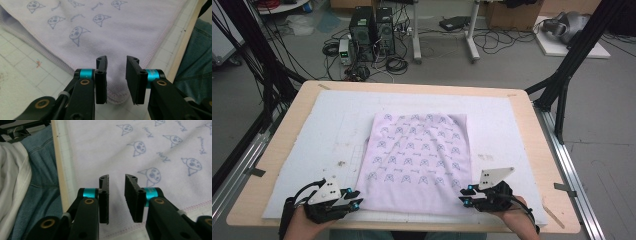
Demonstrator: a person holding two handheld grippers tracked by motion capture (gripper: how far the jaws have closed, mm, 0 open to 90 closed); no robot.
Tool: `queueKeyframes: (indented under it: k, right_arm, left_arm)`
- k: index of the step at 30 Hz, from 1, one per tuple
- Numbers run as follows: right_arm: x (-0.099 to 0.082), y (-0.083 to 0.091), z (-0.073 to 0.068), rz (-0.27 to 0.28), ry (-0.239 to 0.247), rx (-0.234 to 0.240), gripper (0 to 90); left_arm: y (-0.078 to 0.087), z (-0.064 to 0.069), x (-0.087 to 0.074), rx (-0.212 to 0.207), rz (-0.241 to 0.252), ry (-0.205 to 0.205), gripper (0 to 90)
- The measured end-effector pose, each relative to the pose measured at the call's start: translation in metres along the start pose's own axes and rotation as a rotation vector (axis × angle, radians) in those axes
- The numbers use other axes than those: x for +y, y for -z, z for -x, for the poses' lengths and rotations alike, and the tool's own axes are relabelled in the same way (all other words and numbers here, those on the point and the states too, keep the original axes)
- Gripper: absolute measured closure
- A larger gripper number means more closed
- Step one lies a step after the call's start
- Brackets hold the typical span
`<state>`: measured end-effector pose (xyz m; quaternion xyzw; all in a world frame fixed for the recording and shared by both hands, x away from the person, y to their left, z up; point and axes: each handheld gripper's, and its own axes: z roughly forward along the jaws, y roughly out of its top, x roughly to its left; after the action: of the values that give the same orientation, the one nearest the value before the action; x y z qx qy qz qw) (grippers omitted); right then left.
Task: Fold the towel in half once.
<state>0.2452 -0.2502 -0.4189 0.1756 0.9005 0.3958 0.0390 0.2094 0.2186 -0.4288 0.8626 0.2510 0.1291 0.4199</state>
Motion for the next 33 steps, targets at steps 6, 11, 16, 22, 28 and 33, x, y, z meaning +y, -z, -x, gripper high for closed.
queueKeyframes:
  k: [6, 11, 16, 22, 28, 33]
  right_arm:
    - [0.005, -0.005, 0.016, 0.007, -0.028, -0.031, 64.0]
    - [0.013, -0.012, 0.028, 0.006, -0.036, -0.056, 58.7]
    - [0.025, -0.020, 0.040, 0.012, -0.042, -0.079, 54.7]
    - [0.031, -0.028, 0.056, 0.012, -0.067, -0.119, 53.4]
    - [0.034, -0.038, 0.077, 0.001, -0.104, -0.153, 53.4]
    - [0.036, -0.044, 0.085, -0.006, -0.108, -0.150, 53.0]
  left_arm:
    - [-0.009, -0.013, 0.005, 0.021, 0.006, 0.023, 63.6]
    - [-0.014, -0.026, 0.010, 0.040, 0.025, 0.053, 61.4]
    - [-0.021, -0.045, 0.018, 0.079, 0.046, 0.096, 58.9]
    - [-0.031, -0.086, 0.037, 0.170, 0.061, 0.165, 61.9]
    - [-0.053, -0.127, 0.064, 0.238, 0.065, 0.236, 63.7]
    - [-0.079, -0.151, 0.079, 0.232, 0.033, 0.309, 52.8]
